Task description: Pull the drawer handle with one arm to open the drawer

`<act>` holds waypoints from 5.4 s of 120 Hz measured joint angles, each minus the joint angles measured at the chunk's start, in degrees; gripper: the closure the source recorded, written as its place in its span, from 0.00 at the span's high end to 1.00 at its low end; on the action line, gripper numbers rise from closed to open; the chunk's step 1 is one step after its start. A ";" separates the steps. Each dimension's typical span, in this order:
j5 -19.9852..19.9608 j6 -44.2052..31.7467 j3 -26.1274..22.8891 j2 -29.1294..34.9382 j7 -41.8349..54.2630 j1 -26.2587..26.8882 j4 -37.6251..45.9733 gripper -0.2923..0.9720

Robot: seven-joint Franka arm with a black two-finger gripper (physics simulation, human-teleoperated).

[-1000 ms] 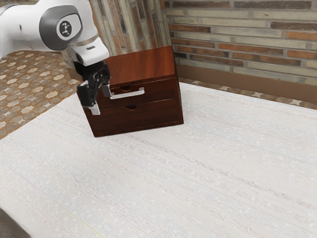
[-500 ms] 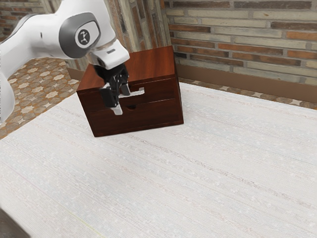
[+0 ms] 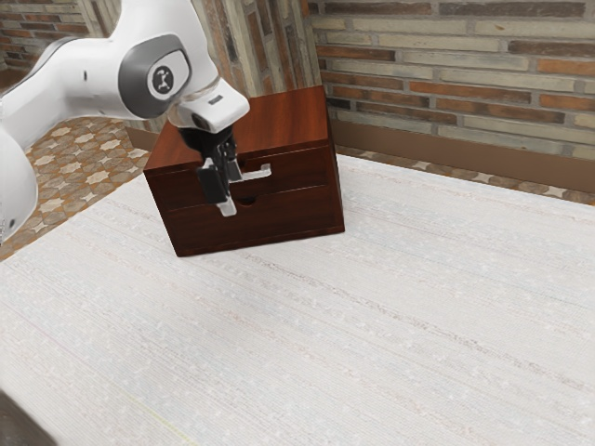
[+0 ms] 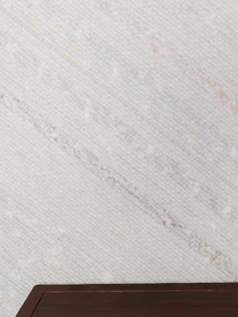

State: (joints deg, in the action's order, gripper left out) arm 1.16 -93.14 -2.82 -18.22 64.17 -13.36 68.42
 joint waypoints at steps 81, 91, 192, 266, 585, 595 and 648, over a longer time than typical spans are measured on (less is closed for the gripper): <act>1.35 2.15 1.31 -12.49 -4.39 0.67 -15.17 0.77; 1.41 1.33 1.32 -13.07 -4.62 0.35 -15.45 0.77; 1.47 -5.05 4.67 -15.40 -5.59 0.58 -16.73 0.72; 1.52 -5.43 4.58 -15.57 -3.93 0.18 -16.53 0.63; 1.05 -17.98 0.53 17.84 -3.27 0.84 32.57 0.62; 1.03 -18.54 0.39 19.13 -3.32 0.96 34.20 0.62; 0.93 -20.15 -0.23 21.70 -3.70 1.08 36.93 0.62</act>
State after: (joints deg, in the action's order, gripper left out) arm 2.09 -113.29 -3.05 3.47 60.47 -12.28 105.35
